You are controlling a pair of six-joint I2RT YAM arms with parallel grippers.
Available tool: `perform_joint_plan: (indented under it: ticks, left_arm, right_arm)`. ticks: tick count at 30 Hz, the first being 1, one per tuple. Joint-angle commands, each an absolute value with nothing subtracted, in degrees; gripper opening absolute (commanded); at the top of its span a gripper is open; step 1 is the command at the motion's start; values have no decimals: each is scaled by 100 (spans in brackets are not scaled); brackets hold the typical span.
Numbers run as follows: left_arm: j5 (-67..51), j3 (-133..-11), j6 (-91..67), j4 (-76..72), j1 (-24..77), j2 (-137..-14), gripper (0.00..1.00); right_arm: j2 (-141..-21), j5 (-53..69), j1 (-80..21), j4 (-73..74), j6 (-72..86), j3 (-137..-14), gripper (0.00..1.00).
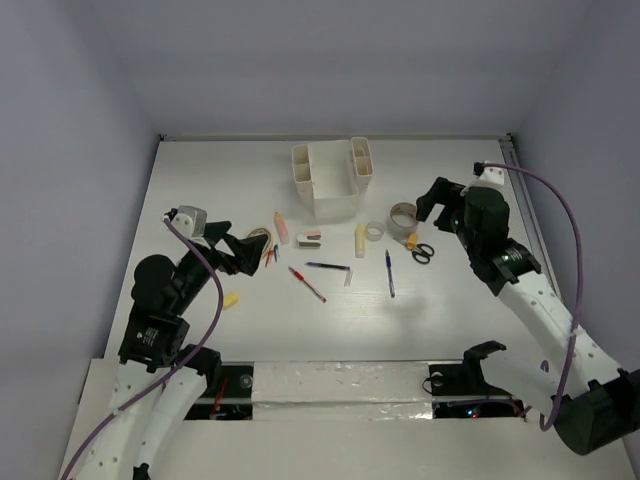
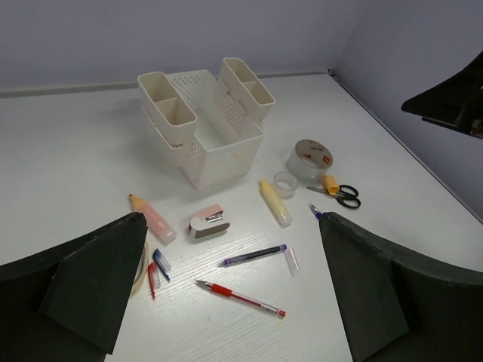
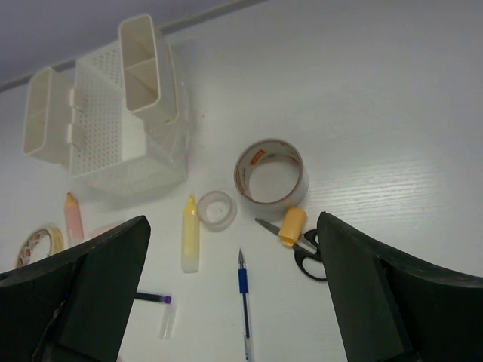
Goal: Sort the stationery into containers
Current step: Pick up the stationery from the center of the board.
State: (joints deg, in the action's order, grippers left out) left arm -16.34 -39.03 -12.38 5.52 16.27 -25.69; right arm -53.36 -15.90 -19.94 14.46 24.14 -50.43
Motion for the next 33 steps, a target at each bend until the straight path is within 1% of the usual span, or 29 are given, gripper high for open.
perform_joint_plan:
  ticks: [1, 3, 6, 8, 10, 11, 14, 18, 21, 23, 27, 29, 32, 33]
  left_arm:
    - [-1749, -4122, -1160, 308, 1591, -2567, 99]
    - [-1749, -4113, -1151, 316, 1591, -2531, 99]
    - [-1767, -4104, -1186, 316, 1591, -2531, 99]
    - [-1540, -4096, -1248, 308, 1591, -2522, 99]
    - [-1328, -4096, -1370, 351, 1591, -2531, 99]
    - [-1179, -4096, -1406, 360, 1591, -2540, 99]
    - [-1116, -4078, -1485, 360, 1591, -2566, 99]
    - [-1099, -4078, -1477, 369, 1591, -2558, 99]
    - [-1142, -4087, -1450, 378, 1591, -2566, 99]
    - [-1116, -4087, -1450, 387, 1591, -2558, 99]
    - [-1090, -4096, -1441, 404, 1591, -2523, 99]
    - [-1081, -4096, -1433, 404, 1591, -2531, 99]
    - [-1055, -4096, -1433, 422, 1591, -2566, 99]
    - [-1037, -4104, -1433, 439, 1591, -2566, 99]
  right_arm:
    - [-5712, -1496, -1873, 1082, 2592, -5010, 98]
    - [-6107, -1345, -1758, 994, 2619, -5010, 100]
    - [-6643, -1064, -1302, 861, 2619, -5124, 99]
    - [-6933, -652, -899, 835, 2619, -5238, 94]
    - [-7399, -441, -730, 809, 2628, -5413, 90]
    - [-7566, -352, -660, 826, 2593, -5501, 83]
    - [-8207, -202, -606, 949, 2497, -5914, 73]
    - [-8779, -211, -606, 976, 2496, -6284, 71]
    - [-9184, -106, -606, 949, 2514, -6468, 68]
    - [-9447, -35, -606, 914, 2549, -6504, 65]
    - [-9790, 246, -606, 844, 2593, -6469, 62]
    - [-9887, 413, -606, 765, 2619, -6451, 58]
    - [-10028, 466, -606, 730, 2628, -6486, 47]
    - [-10072, 448, -606, 712, 2654, -6478, 46]
